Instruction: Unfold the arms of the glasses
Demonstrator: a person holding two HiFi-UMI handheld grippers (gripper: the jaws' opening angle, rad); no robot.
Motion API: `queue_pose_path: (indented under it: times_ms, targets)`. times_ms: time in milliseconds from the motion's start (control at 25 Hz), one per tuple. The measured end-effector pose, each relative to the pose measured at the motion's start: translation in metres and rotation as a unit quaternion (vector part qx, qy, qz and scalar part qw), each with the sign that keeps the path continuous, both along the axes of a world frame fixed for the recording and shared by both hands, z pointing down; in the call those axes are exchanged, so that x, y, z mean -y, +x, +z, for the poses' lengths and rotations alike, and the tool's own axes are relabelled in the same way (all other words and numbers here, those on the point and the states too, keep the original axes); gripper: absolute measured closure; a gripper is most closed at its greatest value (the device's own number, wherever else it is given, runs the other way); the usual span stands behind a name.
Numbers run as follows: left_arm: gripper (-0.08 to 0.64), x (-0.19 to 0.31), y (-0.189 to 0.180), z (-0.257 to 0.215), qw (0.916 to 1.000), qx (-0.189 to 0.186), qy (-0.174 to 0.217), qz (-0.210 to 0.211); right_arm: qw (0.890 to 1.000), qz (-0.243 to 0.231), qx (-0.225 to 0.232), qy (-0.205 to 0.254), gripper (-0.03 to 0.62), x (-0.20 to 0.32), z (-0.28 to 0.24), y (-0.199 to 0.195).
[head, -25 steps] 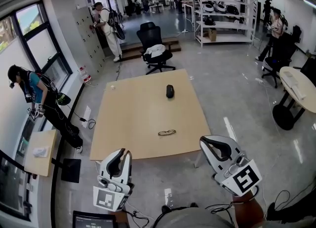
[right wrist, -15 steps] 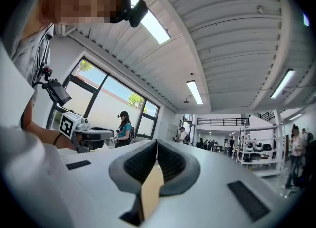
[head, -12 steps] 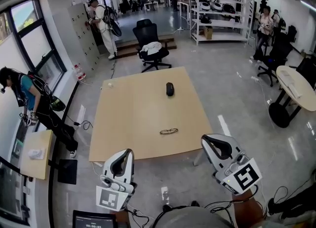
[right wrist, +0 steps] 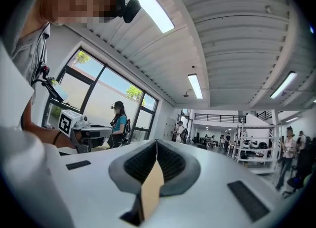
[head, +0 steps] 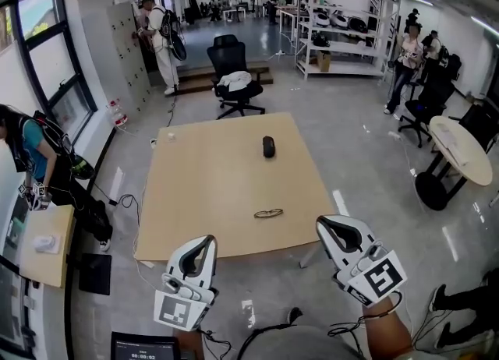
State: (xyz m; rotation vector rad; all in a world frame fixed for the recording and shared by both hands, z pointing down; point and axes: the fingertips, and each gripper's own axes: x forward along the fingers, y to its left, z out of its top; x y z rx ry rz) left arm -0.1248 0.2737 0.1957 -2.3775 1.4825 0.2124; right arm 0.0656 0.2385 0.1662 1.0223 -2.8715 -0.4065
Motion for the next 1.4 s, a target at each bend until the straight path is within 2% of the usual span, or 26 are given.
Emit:
queue_pose_path:
  times_ms: [280, 480, 680, 880, 960, 1120, 1400]
  targets:
    - [0.554, 0.037, -0.007, 0.018, 0.9996, -0.003, -0.028, 0.0, 0.999, -0.005, -0.012, -0.034, 0.584, 0.043, 0.026, -0.012]
    - [0.554, 0.082, -0.006, 0.027, 0.9983, -0.011, -0.056, -0.011, 0.998, -0.019, -0.011, -0.057, 0.584, 0.092, 0.048, -0.016]
    - [0.554, 0.142, 0.006, 0.044, 0.9969, 0.026, -0.071, -0.02, 0.996, -0.04, -0.015, -0.082, 0.584, 0.155, 0.071, -0.01]
    - [0.554, 0.209, 0.034, 0.072, 0.9919, 0.051, -0.112, -0.031, 0.99, -0.064, -0.039, -0.12, 0.584, 0.22, 0.115, 0.006]
    - [0.554, 0.228, 0.04, 0.089, 0.9888, 0.061, -0.131, -0.038, 0.985, -0.076, -0.055, -0.142, 0.584, 0.24, 0.143, 0.006]
    - [0.554, 0.254, 0.035, 0.141, 0.9826, 0.058, -0.173, -0.034, 0.973, -0.091, -0.111, -0.183, 0.584, 0.277, 0.216, -0.006]
    - [0.554, 0.287, 0.053, 0.244, 0.9574, 0.07, -0.279, -0.026, 0.931, -0.127, -0.189, -0.285, 0.584, 0.299, 0.343, 0.015]
